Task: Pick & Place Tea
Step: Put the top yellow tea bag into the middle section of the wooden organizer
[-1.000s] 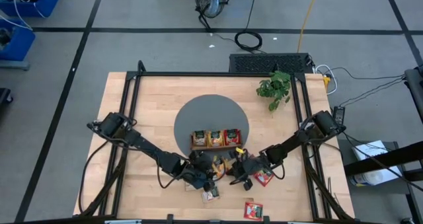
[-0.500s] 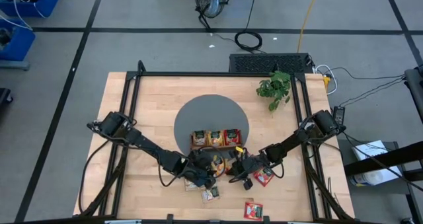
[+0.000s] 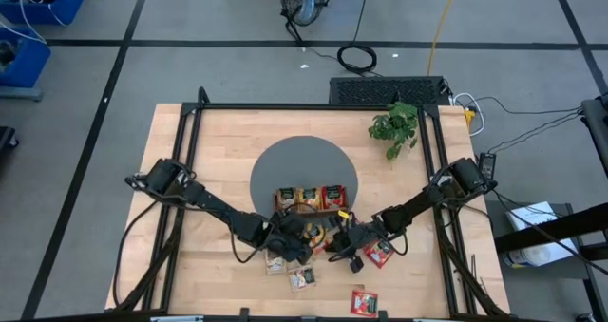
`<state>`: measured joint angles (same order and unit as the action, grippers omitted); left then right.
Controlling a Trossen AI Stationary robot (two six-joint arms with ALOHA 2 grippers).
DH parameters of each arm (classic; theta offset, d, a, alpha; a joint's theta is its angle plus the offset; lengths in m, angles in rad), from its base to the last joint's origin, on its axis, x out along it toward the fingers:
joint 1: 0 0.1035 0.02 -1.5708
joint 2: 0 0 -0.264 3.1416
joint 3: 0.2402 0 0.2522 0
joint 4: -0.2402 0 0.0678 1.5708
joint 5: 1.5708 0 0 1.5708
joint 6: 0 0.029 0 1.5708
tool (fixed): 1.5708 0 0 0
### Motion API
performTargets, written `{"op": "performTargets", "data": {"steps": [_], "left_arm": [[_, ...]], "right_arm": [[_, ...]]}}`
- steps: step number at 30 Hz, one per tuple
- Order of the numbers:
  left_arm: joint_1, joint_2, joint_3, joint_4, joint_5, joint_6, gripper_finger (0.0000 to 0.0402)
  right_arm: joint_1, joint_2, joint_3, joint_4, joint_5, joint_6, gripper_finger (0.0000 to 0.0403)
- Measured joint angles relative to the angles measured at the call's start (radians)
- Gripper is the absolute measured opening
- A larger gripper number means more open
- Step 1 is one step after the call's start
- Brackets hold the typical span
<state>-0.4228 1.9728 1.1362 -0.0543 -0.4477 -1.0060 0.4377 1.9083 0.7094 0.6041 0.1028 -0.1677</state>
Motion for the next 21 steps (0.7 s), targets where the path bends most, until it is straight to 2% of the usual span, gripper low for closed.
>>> {"op": "performTargets", "data": {"steps": [21], "left_arm": [[0.01,0.018,0.0,0.019,0.041,0.026,0.0219]], "right_arm": [[0.0,0.002,0.0,0.006,-0.002,0.0,0.0]]}}
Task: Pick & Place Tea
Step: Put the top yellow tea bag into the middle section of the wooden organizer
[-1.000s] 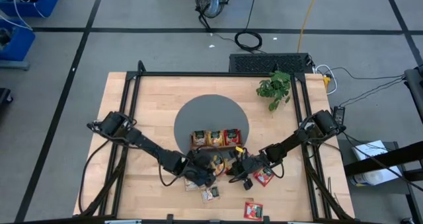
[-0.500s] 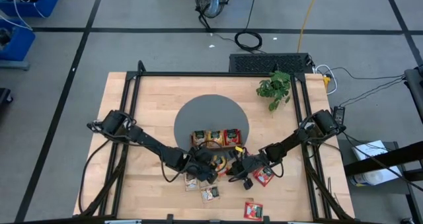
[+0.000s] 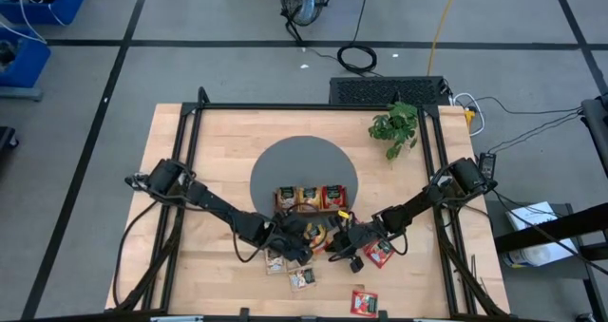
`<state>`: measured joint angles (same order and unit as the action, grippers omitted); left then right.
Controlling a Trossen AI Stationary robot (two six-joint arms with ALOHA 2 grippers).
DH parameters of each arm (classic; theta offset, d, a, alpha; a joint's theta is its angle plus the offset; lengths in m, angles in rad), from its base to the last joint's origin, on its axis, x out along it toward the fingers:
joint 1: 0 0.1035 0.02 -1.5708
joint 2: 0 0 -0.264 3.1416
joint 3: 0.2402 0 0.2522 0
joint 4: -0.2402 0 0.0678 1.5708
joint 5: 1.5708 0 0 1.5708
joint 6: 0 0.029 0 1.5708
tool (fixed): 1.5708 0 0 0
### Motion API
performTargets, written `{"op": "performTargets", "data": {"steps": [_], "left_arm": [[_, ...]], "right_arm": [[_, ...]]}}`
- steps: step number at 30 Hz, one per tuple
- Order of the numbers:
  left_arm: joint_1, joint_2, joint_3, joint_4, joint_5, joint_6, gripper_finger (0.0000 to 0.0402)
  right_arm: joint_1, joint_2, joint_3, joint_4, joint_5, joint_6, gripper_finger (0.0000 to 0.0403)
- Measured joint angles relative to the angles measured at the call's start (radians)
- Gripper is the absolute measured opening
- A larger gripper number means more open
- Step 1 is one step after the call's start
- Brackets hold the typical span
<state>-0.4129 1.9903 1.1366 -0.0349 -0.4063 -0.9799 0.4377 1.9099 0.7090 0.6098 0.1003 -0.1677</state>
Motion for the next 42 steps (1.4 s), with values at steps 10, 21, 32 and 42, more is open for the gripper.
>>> {"op": "performTargets", "data": {"steps": [10,21,32,42], "left_arm": [[-0.001,0.0,0.0,0.04,0.014,0.067,0.009],[-0.007,0.0,0.0,0.045,0.022,0.116,0.0005],[-0.024,-0.01,0.0,0.072,0.027,0.181,0.0003],[-0.075,-0.018,0.141,-0.088,-0.022,0.279,0.0002]], "right_arm": [[0.0,0.0,0.0,0.001,0.0,0.0,0.0],[0.0,0.0,0.0,0.005,0.001,0.0,0.0],[0.041,-0.006,-0.003,0.086,0.002,-0.056,0.0044],[0.097,-0.139,-0.003,0.1,0.002,-0.017,0.015]]}}
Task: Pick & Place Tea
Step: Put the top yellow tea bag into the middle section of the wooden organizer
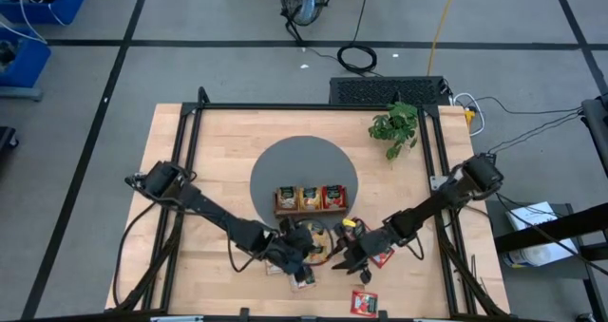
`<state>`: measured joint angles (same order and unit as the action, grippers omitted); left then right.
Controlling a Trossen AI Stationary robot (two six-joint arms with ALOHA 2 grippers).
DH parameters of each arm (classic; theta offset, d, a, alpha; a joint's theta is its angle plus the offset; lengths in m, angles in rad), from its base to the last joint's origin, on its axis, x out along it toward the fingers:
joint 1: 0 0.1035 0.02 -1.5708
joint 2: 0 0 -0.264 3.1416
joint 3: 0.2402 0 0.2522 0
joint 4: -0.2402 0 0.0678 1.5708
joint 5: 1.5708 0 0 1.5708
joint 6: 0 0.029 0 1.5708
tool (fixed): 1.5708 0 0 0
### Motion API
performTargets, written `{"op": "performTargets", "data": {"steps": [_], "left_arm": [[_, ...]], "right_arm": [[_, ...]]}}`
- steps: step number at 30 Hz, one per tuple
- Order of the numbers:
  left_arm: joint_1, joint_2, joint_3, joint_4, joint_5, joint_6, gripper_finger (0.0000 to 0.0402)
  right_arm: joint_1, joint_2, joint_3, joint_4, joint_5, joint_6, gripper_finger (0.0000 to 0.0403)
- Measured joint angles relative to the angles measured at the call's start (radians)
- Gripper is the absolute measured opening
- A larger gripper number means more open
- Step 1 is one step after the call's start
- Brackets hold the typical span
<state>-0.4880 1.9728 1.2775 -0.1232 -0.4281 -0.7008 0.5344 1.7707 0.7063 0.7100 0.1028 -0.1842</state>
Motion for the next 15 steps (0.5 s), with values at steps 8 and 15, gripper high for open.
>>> {"op": "performTargets", "data": {"steps": [8,15], "left_arm": [[-0.054,0.0,0.057,-0.066,-0.094,0.044,0.0001],[-0.075,0.0,0.06,-0.061,-0.098,0.039,0.0001]], "right_arm": [[0.001,-0.091,0.0,-0.072,0.005,0.116,0.0186],[-0.012,-0.096,0.001,-0.052,0.006,0.12,0.0191]]}}
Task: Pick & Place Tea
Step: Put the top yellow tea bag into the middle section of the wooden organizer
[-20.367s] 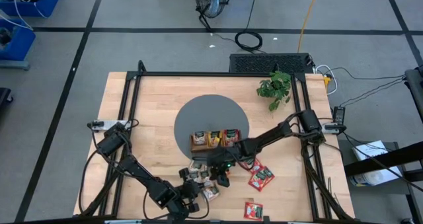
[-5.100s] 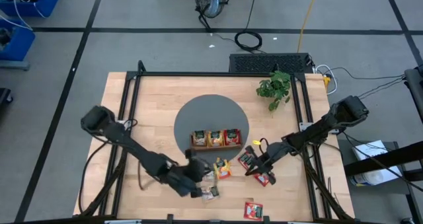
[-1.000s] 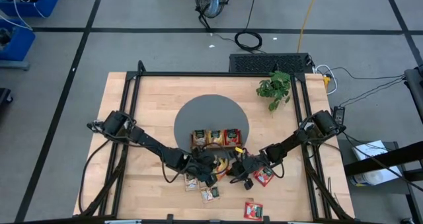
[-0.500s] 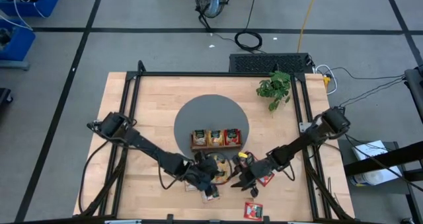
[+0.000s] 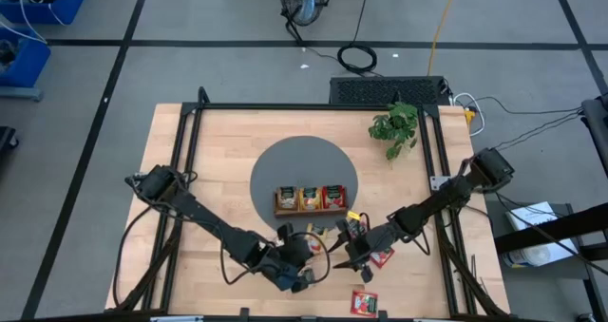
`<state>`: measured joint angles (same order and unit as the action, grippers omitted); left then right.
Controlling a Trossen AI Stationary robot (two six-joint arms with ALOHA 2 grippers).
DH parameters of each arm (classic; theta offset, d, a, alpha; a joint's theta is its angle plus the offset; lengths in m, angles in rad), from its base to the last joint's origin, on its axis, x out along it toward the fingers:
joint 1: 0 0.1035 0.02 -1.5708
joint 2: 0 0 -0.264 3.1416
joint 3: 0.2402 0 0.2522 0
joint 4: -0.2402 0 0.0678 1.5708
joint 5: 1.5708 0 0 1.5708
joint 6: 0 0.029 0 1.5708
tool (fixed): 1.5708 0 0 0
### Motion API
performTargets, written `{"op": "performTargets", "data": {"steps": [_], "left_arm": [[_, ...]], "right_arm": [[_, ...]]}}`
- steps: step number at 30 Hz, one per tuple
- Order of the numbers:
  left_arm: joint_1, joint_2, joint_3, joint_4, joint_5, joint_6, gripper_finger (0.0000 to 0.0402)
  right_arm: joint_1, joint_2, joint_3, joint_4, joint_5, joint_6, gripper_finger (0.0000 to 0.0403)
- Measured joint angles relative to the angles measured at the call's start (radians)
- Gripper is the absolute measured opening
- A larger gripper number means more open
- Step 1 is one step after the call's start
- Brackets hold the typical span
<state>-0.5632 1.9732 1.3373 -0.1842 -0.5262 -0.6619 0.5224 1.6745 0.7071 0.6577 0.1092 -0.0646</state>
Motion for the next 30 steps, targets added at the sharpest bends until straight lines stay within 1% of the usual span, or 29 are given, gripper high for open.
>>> {"op": "performTargets", "data": {"steps": [6,10,12,19,26,30], "left_arm": [[-0.002,0.0,0.0,0.003,-0.017,0.003,0.0001],[-0.002,0.0,0.0,0.01,-0.018,0.017,0.0001],[-0.001,0.0,0.0,0.02,-0.019,0.029,0.0001],[0.015,0.0,0.0,0.042,-0.021,0.055,0.0001],[0.026,0.0,0.0,0.072,-0.02,0.081,0.0001],[0.026,0.0,0.0,0.074,-0.018,0.082,0.0001]], "right_arm": [[-0.019,0.0,0.001,0.035,0.001,0.0,0.0188],[-0.036,0.0,0.001,0.034,0.047,0.018,0.0189],[-0.045,0.0,0.001,0.033,0.047,0.03,0.019],[-0.051,0.0,0.001,-0.009,0.045,0.053,0.0187],[-0.051,0.0,0.001,-0.032,0.046,0.054,0.0166],[-0.051,0.0,0.001,-0.036,0.052,0.054,0.0139]]}}
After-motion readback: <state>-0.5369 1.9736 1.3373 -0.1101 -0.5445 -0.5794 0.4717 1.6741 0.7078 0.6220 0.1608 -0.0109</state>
